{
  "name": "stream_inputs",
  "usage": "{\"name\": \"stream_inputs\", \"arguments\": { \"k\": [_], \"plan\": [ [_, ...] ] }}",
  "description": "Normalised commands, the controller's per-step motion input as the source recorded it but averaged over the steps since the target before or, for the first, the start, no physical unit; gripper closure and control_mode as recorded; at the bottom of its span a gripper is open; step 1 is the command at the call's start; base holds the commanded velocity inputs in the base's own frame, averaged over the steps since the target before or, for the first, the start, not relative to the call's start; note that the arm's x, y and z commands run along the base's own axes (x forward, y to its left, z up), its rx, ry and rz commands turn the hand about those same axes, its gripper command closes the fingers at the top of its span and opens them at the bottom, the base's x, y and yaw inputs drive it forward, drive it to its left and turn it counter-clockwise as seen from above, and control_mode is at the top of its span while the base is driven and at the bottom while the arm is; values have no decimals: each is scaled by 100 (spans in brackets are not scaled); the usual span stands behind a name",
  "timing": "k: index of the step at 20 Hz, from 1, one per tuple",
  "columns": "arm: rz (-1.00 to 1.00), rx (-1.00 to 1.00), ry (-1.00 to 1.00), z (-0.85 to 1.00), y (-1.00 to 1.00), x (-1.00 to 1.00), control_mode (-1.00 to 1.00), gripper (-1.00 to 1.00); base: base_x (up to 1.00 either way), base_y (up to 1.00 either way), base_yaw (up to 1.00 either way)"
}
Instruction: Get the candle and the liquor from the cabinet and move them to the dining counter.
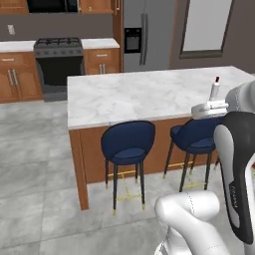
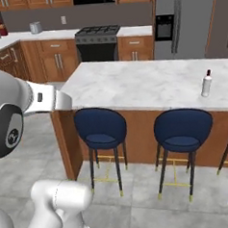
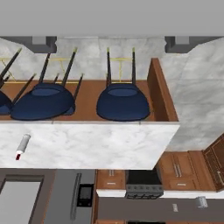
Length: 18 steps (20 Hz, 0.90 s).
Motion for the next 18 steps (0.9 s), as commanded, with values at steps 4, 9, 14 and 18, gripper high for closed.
{"name": "stream_inputs", "arguments": {
  "k": [4, 9, 14, 18],
  "plan": [
    [0, 0, 0, 0, 0, 0, 100, -100, -15, 100, 12],
    [0, 0, 0, 0, 0, 0, 100, -100, -7, 100, 11],
    [0, 0, 0, 0, 0, 0, 100, -100, 0, 100, 7],
    [0, 0, 0, 0, 0, 0, 100, -100, 2, 100, 5]
  ]
}}
